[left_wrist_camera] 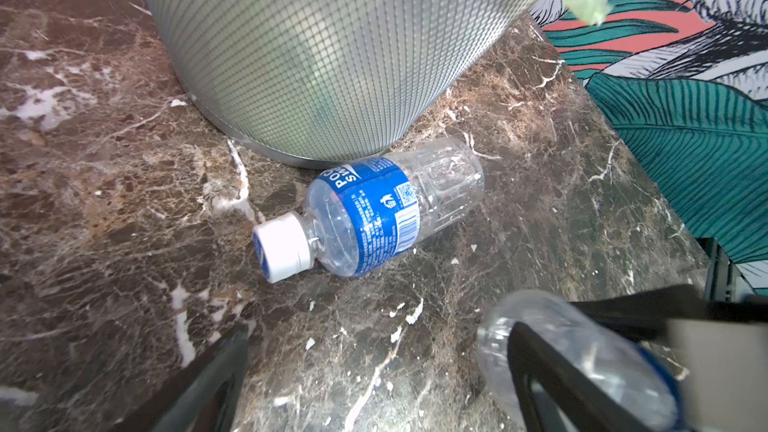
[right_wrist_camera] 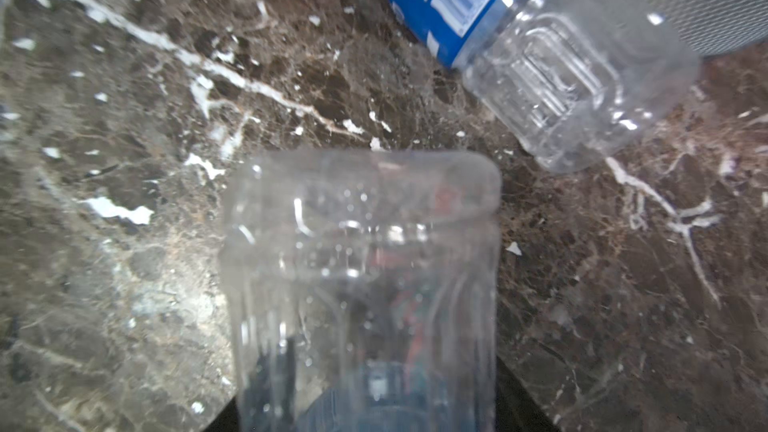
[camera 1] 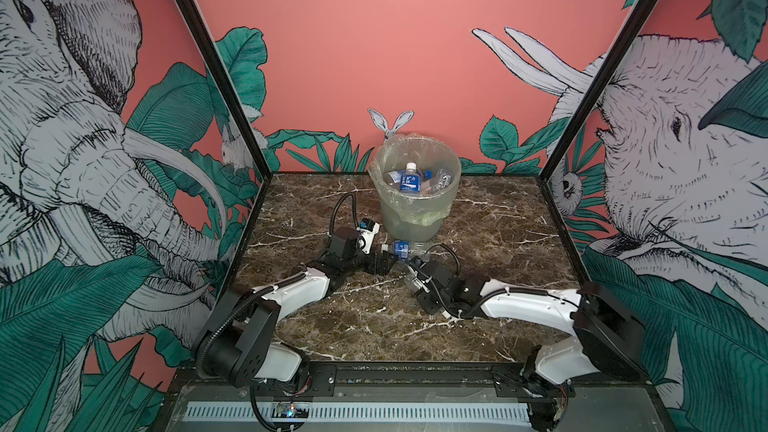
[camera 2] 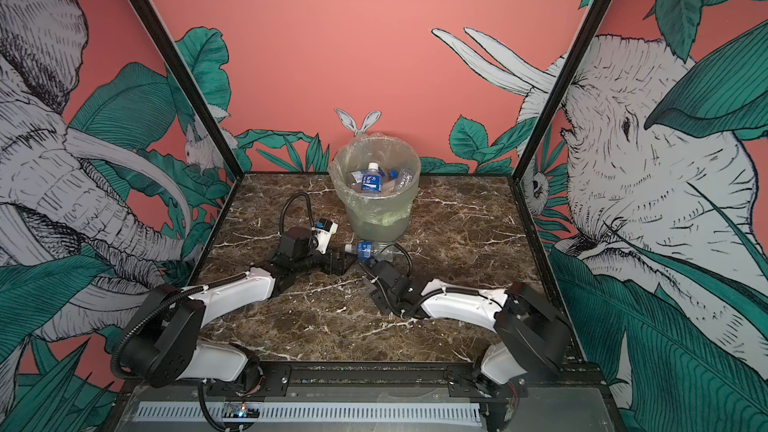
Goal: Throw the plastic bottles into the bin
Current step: 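Carry the bottle with the right gripper up over the bin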
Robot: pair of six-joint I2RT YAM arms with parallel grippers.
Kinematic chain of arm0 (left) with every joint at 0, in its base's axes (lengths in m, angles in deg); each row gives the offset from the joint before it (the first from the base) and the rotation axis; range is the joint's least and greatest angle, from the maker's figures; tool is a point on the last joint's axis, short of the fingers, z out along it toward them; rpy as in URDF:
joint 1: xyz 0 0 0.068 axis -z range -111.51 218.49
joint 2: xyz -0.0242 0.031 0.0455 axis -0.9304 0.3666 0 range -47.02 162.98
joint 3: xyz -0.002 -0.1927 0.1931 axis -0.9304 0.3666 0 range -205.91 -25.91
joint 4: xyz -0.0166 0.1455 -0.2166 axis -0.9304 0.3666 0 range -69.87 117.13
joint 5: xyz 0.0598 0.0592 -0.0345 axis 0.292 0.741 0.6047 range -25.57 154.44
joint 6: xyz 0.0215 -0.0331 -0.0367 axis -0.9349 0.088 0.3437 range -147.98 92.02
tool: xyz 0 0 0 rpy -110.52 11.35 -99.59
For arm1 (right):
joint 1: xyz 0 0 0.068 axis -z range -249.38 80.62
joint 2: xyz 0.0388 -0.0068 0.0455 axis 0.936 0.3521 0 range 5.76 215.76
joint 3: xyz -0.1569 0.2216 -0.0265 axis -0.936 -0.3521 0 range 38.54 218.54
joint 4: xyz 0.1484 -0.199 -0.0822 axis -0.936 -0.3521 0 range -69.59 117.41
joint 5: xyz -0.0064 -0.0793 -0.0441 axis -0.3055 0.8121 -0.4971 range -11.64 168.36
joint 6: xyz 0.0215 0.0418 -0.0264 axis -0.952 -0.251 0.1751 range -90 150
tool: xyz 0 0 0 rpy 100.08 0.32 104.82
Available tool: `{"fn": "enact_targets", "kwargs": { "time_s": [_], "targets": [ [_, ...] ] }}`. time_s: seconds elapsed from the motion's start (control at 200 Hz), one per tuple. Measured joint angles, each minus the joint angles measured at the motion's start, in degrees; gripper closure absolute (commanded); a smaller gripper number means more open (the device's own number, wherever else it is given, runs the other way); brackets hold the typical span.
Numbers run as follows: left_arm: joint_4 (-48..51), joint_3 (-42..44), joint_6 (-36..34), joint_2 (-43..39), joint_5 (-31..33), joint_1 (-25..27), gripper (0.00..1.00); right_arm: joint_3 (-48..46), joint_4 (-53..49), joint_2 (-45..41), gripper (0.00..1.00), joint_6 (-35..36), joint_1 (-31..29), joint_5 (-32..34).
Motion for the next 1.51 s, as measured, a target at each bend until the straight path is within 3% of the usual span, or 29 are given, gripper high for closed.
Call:
{"fn": "enact_targets", "kwargs": {
  "time_s": [0.35, 0.71, 0.97, 1.1, 1.225, 1.29, 1.415, 1.505],
  "targets": [
    [-1.1, 0.0, 0.6, 0.8, -0.5, 0.0, 0.03, -11.6, 2.8, -21.4, 0.62, -3.2, -1.8, 6.8],
    [-1.5, 0.0, 0.9, 0.8, -0.5, 0.0, 0.03, -4.2, -5.5, -33.1, 0.67, -3.1, -1.9, 13.0],
    [-1.5, 0.0, 1.0, 0.8, -0.7, 0.0, 0.03, 12.0, -14.4, -29.2, 0.69, -1.8, -1.9, 20.5],
    [-1.6, 0.0, 1.0, 1.1, -1.3, 0.0, 0.03, 24.4, -17.8, -21.5, 0.7, 0.1, 0.2, 22.5],
    [-1.5, 0.0, 1.0, 1.8, -1.6, 0.0, 0.03, 38.4, -19.3, -11.6, 0.7, 2.4, 6.6, 20.1],
    [-1.5, -0.1, 1.0, 1.9, -1.7, 0.0, 0.03, 47.8, -20.1, -5.0, 0.6, 3.7, 10.5, 17.7],
    [-1.5, -0.1, 1.0, 1.9, -1.6, 0.0, 0.03, 73.2, -22.9, 13.1, 0.03, 5.2, 16.7, 12.8],
    [-1.4, -0.1, 0.9, 1.9, -1.5, 0.0, 0.03, 92.8, -27.1, 26.9, 0.01, 5.6, 18.9, 12.4]
  ]
}}
